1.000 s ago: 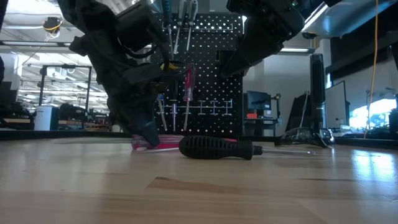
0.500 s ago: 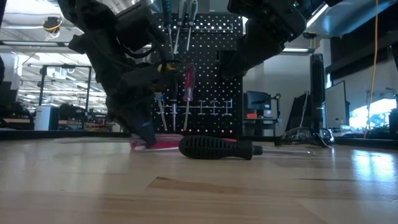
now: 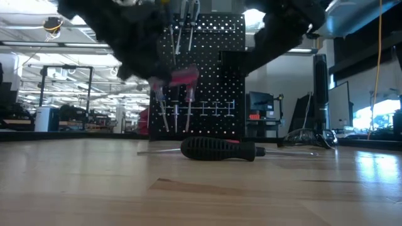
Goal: Hang tools onto peg board
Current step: Hang the red screwdriver on the peg board
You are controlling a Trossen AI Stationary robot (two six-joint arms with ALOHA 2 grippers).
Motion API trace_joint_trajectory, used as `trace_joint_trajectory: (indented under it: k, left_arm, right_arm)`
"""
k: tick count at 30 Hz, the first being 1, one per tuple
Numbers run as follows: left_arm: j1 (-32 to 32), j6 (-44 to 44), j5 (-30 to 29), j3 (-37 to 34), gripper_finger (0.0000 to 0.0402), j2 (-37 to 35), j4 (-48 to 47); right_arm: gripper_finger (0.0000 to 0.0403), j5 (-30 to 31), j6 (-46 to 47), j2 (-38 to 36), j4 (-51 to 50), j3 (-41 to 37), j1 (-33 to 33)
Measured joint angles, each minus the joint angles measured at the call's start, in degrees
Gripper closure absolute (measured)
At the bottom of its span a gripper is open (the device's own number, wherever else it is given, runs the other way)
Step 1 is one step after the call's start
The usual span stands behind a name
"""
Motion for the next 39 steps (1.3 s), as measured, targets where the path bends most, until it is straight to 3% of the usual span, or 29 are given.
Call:
trace_joint_trajectory:
  k: [5, 9, 13, 17, 19, 28, 39]
  left_arm:
    - [-2.03, 6.71, -4.43, 0.02, 0.0330, -4.24, 3.85]
    - [-3.89, 13.64, -5.31, 0.10, 0.0334, -5.65, 10.17]
    - [-5.40, 20.42, -5.41, 0.13, 0.0334, -5.78, 16.56]
    - [-5.96, 25.65, -5.37, 0.13, 0.0331, -5.62, 23.28]
    - [-5.96, 27.69, -5.15, 0.12, 0.0333, -5.48, 25.49]
    - [-5.98, 31.52, -2.44, -0.50, 0.0332, -2.78, 32.43]
    - [-6.15, 32.77, -2.44, -0.52, 0.0331, -0.10, 33.40]
  right_arm:
    - [0.0191, 0.54, -1.04, -4.50, 0.15, -0.65, 0.49]
    - [0.0191, 0.85, -3.76, -9.17, 11.61, -7.27, 1.28]
    - [0.0191, 0.43, -4.14, -12.58, 35.81, -18.55, 1.16]
    - [0.0191, -1.73, -3.85, -10.78, 64.12, -28.04, 1.14]
    - [0.0191, -1.81, -3.06, -9.40, 70.54, -30.23, 1.14]
    - [0.0191, -1.76, -2.91, -8.28, 73.62, -26.34, 1.09]
    - [0.0191, -1.25, -5.57, -3.38, 73.58, -20.49, 1.09]
